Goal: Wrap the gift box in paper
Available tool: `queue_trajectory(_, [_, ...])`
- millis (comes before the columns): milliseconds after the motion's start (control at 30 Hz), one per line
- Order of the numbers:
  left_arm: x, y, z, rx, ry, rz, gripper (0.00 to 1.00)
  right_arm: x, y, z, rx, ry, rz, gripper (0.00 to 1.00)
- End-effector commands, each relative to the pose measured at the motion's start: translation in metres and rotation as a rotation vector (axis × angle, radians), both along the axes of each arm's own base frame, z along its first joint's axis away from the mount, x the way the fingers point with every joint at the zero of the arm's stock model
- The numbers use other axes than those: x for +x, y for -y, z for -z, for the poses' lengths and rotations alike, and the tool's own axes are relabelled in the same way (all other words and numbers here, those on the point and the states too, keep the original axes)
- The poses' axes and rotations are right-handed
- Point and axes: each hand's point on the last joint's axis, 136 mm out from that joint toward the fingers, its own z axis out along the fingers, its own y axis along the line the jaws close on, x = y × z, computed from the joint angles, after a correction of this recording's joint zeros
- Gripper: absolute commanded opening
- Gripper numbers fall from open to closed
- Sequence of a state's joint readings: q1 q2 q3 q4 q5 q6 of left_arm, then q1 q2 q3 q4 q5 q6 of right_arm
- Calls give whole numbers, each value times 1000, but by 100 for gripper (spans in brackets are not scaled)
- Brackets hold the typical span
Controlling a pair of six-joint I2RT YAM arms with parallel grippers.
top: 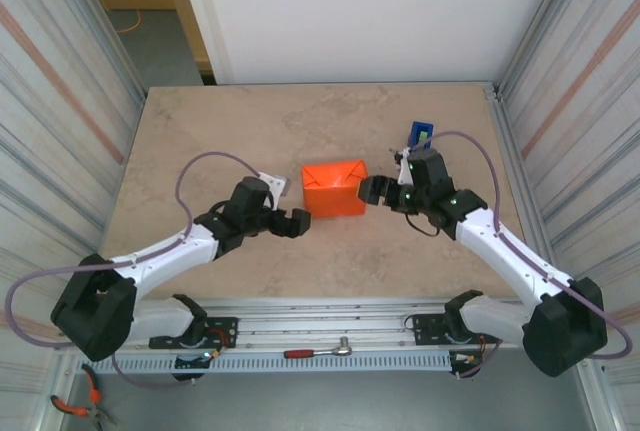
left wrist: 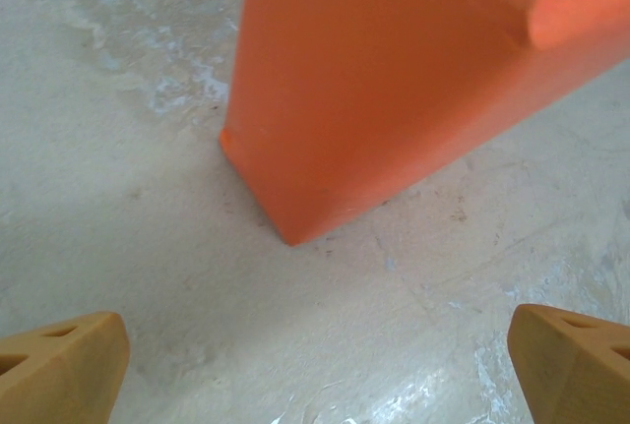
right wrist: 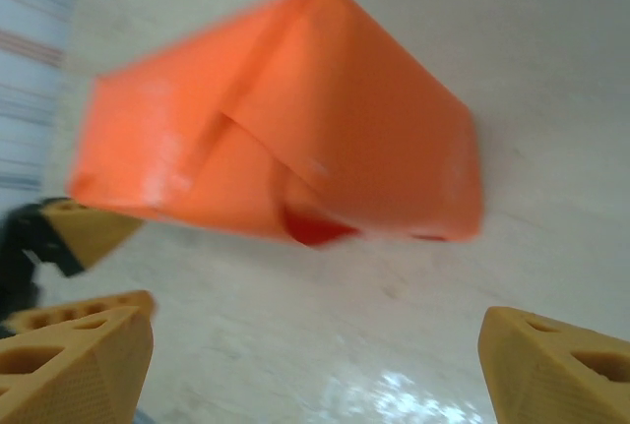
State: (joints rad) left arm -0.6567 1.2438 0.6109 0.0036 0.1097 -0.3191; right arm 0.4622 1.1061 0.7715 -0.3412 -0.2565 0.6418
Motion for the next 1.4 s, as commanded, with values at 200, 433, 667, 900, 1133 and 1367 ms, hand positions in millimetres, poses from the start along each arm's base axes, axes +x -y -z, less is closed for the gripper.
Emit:
queue_trajectory(200, [9, 20, 15, 20, 15, -20, 99, -14, 20, 47, -35, -8, 62, 85])
queue_trajectory(433, [25, 24, 11, 52, 48, -34, 99, -1, 4, 57, -15, -33, 41, 85])
queue_trajectory(667, [63, 18, 1, 1, 40, -81, 99, 48, -13, 45, -41, -8, 41, 85])
queue_trajectory(900, [134, 4, -31, -67, 60, -140, 99, 114, -20, 33, 1, -27, 90, 81])
queue_trajectory(1133, [150, -17, -61, -75, 122, -168, 99, 118, -10, 14, 20, 7, 114, 83])
queue_trajectory(1367, [142, -68, -79, -6, 268, -291, 99, 103, 51, 9, -92, 51, 265, 89])
